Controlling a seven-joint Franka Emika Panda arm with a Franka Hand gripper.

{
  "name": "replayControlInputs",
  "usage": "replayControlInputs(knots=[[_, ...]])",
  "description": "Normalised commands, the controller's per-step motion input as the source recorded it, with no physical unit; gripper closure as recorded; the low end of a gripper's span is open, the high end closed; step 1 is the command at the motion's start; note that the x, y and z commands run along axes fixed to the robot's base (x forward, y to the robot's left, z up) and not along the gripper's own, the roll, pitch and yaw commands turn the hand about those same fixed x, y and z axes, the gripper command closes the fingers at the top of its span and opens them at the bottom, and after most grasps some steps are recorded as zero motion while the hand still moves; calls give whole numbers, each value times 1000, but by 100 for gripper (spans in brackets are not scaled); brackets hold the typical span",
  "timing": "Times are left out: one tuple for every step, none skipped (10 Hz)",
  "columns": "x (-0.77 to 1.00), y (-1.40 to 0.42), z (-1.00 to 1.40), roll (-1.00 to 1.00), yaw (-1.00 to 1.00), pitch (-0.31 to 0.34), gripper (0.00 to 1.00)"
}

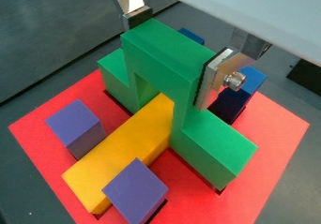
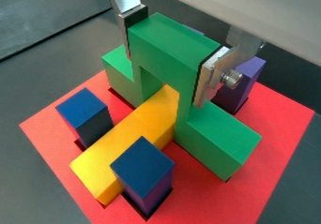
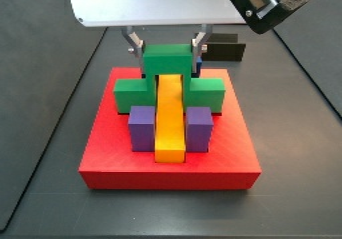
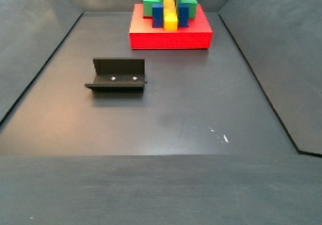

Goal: Pick up the green object. Move up. Place the green object on the fixture. Regrasp the green object. Move to above the board. Insert the green object.
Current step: Insert the green object.

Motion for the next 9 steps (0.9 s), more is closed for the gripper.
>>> replayControlInputs(knots=[[0, 0, -11, 163, 57, 0, 100], [0, -106, -203, 306, 43, 0, 100], [0, -31, -177, 301, 100, 0, 100], [6, 0, -140, 287, 126, 0, 100], [0, -51, -117, 324, 103, 0, 100], [0, -63, -154, 270, 71, 0, 100], [0, -100, -151, 176, 6, 0, 100], [0, -114, -100, 60, 0, 0, 100], [17, -114, -131, 59, 0, 0, 100]])
